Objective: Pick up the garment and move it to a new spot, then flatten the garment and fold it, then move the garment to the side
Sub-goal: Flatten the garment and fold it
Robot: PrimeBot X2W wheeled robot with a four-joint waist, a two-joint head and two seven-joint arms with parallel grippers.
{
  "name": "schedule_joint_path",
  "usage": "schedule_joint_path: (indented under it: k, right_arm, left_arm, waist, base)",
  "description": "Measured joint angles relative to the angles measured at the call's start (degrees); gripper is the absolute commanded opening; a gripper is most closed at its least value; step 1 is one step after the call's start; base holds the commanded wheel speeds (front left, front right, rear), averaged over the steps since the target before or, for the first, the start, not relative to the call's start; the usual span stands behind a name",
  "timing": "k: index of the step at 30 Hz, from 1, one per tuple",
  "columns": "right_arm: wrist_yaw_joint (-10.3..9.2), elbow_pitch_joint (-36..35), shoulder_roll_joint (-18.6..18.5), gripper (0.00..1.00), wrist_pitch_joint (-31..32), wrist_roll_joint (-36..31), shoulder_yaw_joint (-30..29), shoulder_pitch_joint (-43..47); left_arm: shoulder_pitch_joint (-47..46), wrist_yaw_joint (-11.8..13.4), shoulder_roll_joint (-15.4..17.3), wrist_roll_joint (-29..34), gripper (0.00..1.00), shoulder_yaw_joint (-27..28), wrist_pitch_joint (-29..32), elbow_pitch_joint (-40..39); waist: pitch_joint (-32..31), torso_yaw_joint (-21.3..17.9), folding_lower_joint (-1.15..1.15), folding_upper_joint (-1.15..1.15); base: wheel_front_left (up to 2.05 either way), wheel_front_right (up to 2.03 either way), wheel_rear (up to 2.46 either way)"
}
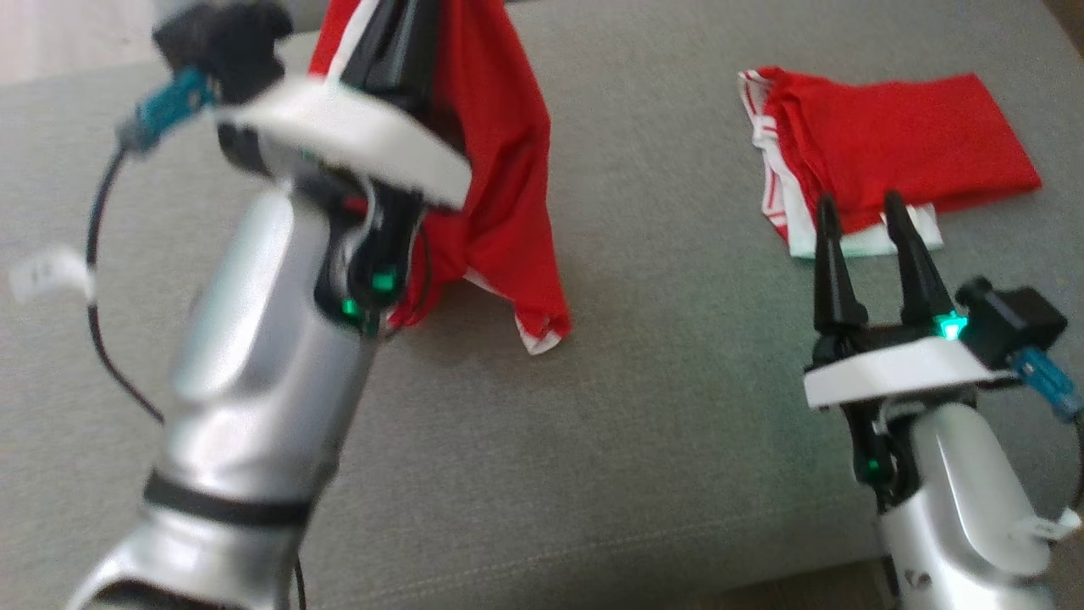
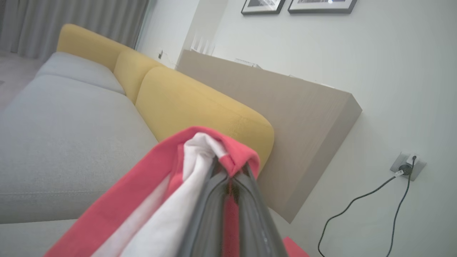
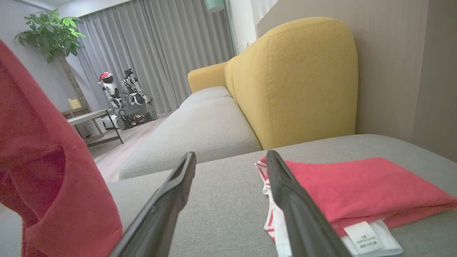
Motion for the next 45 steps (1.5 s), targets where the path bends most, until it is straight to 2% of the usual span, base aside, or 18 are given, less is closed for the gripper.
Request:
schedule_joint_path:
  k: [3,4,5,6,10,15,20,24,27,35,40,45]
  right_arm:
    - [0.00,0.33,-0.01,1.00,-0.54,0.93,1.77,-2.32]
    - [0.00,0.66,0.00,1.00,-0.77,1.37,2.60,-3.18]
    - [0.00,0.98,0.01,1.00,-1.01,1.75,3.42,-3.98]
    - [0.00,1.22,-0.01,1.00,-1.03,2.05,4.13,-4.61]
    - [0.00,2.56,-0.03,1.00,-1.62,3.77,6.11,-5.80]
    - [0.00,3.72,-0.04,1.00,-2.03,4.80,7.01,-6.71]
    - [0.00,4.12,-0.03,1.00,-2.14,4.57,6.86,-7.38]
    - [0.00,4.53,-0.07,1.00,-2.19,2.88,5.37,-7.11]
    - [0.00,5.02,-0.07,1.00,-2.20,1.13,4.09,-6.42]
    - [0.00,5.20,-0.04,1.00,-1.88,-2.19,0.35,-1.31]
    - [0.00,4.14,-0.02,1.00,-0.82,-2.49,-0.58,0.30]
    - [0.00,3.89,0.00,1.00,-0.34,-2.89,-0.79,2.91]
  left_arm:
    - [-5.50,0.47,-0.03,-0.70,0.00,-0.23,1.69,5.11]
    - [-7.58,0.51,0.04,-0.71,0.17,0.03,2.57,7.39]
    - [-9.64,0.49,0.26,-0.70,0.49,0.23,3.18,9.79]
    - [-11.46,0.53,0.48,-0.66,1.00,0.78,3.15,12.01]
    - [-17.53,-0.54,1.48,-0.16,1.00,1.22,2.77,20.17]
    - [-21.54,-1.77,2.38,1.70,1.00,1.32,-0.99,27.71]
    - [-22.31,-3.81,3.61,1.45,1.00,2.94,-5.34,31.95]
    - [-21.23,-5.90,4.82,1.04,1.00,3.21,-8.26,32.09]
    - [-16.79,-7.62,5.47,0.23,1.00,3.23,-9.51,29.93]
    - [3.24,-8.16,7.90,1.05,1.00,4.36,-10.20,18.09]
    - [14.23,-8.17,7.67,2.68,1.00,7.73,-10.38,8.06]
    - [24.20,-8.44,5.80,5.55,1.00,11.00,-10.60,1.96]
  waist:
    - [1.81,-1.56,0.00,0.00]
    - [2.34,-2.20,0.01,0.00]
    - [2.84,-2.88,0.01,0.00]
    - [3.31,-3.57,0.00,0.00]
    - [5.12,-5.93,0.01,0.00]
    - [6.70,-7.26,0.01,0.00]
    - [6.39,-6.01,0.00,0.00]
    - [5.42,-3.88,0.00,0.00]
    - [4.41,-1.68,0.00,0.00]
    - [1.35,5.52,0.00,0.00]
    - [-0.02,8.88,0.00,0.00]
    - [-1.84,10.11,0.00,0.00]
  base:
    - [0.00,0.00,0.00]
    - [0.00,0.00,0.00]
    - [0.00,0.00,0.00]
    - [0.00,0.00,0.00]
    - [0.00,0.00,0.00]
    - [0.00,0.00,0.00]
    - [0.00,0.00,0.00]
    - [0.00,0.00,0.00]
    - [0.00,0.00,0.00]
    - [0.00,0.00,0.00]
    - [0.00,0.00,0.00]
    - [0.00,0.00,0.00]
